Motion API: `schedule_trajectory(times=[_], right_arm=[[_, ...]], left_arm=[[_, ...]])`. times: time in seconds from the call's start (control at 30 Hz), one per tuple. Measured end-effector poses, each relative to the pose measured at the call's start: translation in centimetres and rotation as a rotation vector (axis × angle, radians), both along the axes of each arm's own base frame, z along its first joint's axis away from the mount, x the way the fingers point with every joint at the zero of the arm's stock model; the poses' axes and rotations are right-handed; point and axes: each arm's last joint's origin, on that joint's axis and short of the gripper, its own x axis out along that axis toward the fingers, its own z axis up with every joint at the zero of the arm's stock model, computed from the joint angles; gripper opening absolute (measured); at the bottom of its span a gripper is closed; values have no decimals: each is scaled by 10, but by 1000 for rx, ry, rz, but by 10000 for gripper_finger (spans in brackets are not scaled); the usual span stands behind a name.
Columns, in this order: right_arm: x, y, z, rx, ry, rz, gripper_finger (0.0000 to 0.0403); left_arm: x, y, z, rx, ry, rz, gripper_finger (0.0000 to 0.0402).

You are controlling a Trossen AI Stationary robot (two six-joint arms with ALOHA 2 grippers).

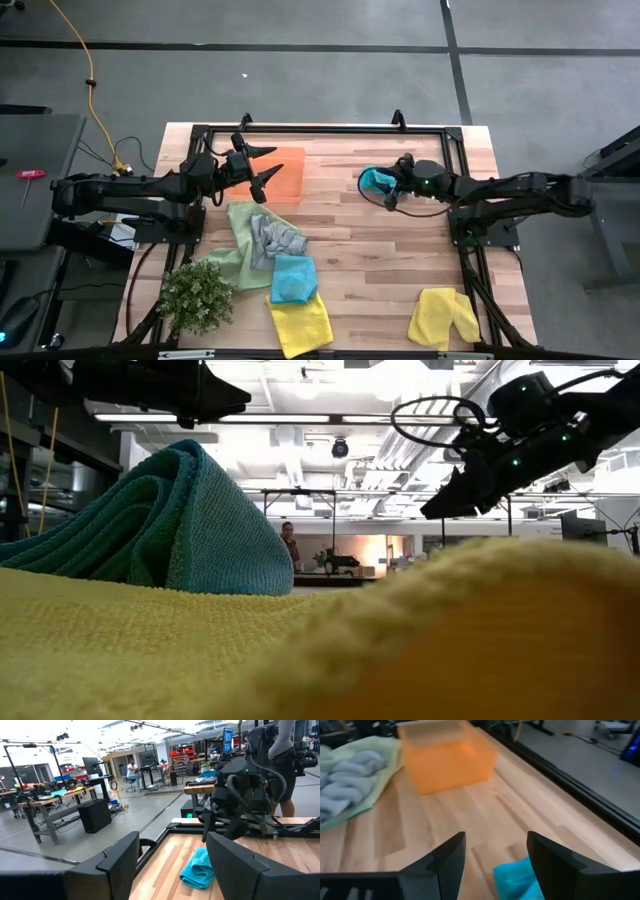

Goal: Fold microfiber towels
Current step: Put the blue microfiber cloth into the orange bin

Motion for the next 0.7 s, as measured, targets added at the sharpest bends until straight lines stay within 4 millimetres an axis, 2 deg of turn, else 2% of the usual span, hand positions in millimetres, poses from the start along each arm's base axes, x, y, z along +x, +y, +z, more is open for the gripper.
schedule_trajectory(times=[0.4, 0.53, 0.7], right_arm=[[5, 18, 0, -81, 37, 113, 204], [5, 19, -1, -134, 67, 72, 204], [0, 23, -11, -184, 220, -13, 204]], left_arm=[[0, 0, 0, -17, -10, -9, 223], [0, 0, 0, -16, -9, -8, 223], [0, 0, 0, -16, -8, -8, 223]])
